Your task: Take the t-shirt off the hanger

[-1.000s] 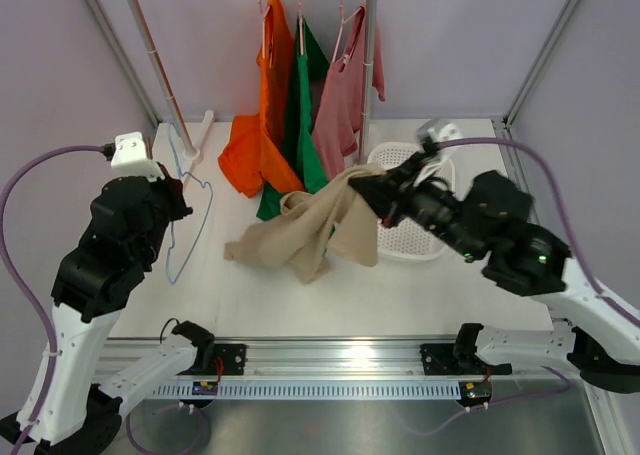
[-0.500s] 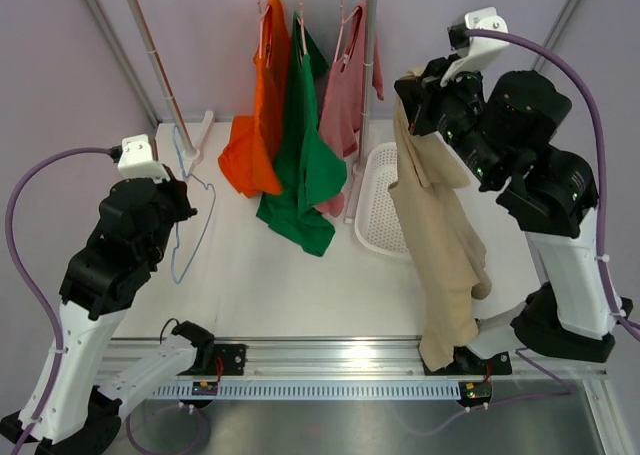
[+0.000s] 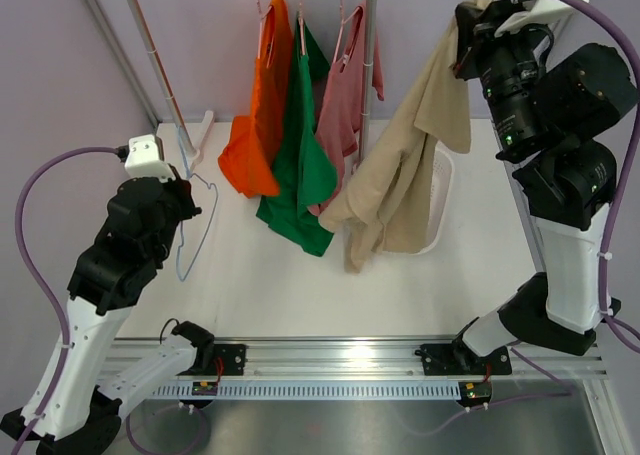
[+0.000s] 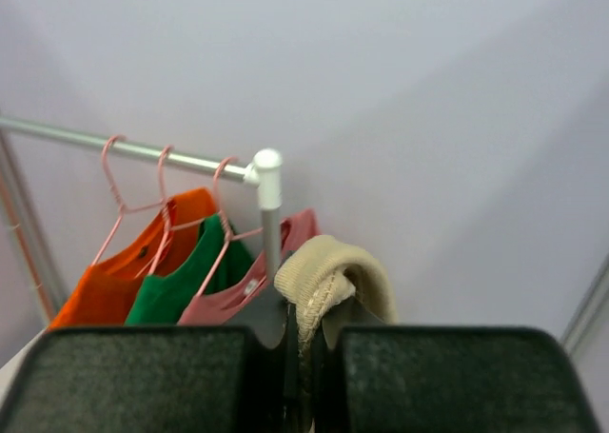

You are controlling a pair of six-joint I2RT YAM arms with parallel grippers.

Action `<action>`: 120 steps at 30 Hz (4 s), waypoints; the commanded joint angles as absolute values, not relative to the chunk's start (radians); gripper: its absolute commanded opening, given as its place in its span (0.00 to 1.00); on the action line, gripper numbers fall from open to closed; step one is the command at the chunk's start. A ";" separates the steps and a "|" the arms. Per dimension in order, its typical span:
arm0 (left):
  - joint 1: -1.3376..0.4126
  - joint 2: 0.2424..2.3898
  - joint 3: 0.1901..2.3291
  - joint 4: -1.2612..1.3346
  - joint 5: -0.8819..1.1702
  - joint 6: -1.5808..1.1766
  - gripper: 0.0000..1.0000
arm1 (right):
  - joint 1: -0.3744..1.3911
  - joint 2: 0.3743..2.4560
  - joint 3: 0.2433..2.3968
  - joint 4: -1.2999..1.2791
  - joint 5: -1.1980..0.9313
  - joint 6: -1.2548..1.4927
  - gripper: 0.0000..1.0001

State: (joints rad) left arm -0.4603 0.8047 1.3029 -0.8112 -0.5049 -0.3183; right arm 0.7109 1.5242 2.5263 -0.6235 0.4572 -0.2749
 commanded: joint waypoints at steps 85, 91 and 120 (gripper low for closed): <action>-0.109 1.129 1.428 0.097 0.073 0.065 0.00 | 0.391 1.327 1.638 -0.440 0.183 0.164 0.99; -0.083 1.258 1.563 0.173 0.112 0.005 0.00 | 0.391 1.292 1.628 -0.448 0.178 0.146 0.99; 0.021 1.718 1.963 0.232 0.094 -0.198 0.00 | 0.391 1.232 1.666 -0.508 0.147 0.138 0.99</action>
State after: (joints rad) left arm 0.0010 1.7027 1.9144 0.1684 0.0746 -0.1543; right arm 0.3977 1.2617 1.6268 -0.4984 0.1638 0.1486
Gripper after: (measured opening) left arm 0.024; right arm 0.993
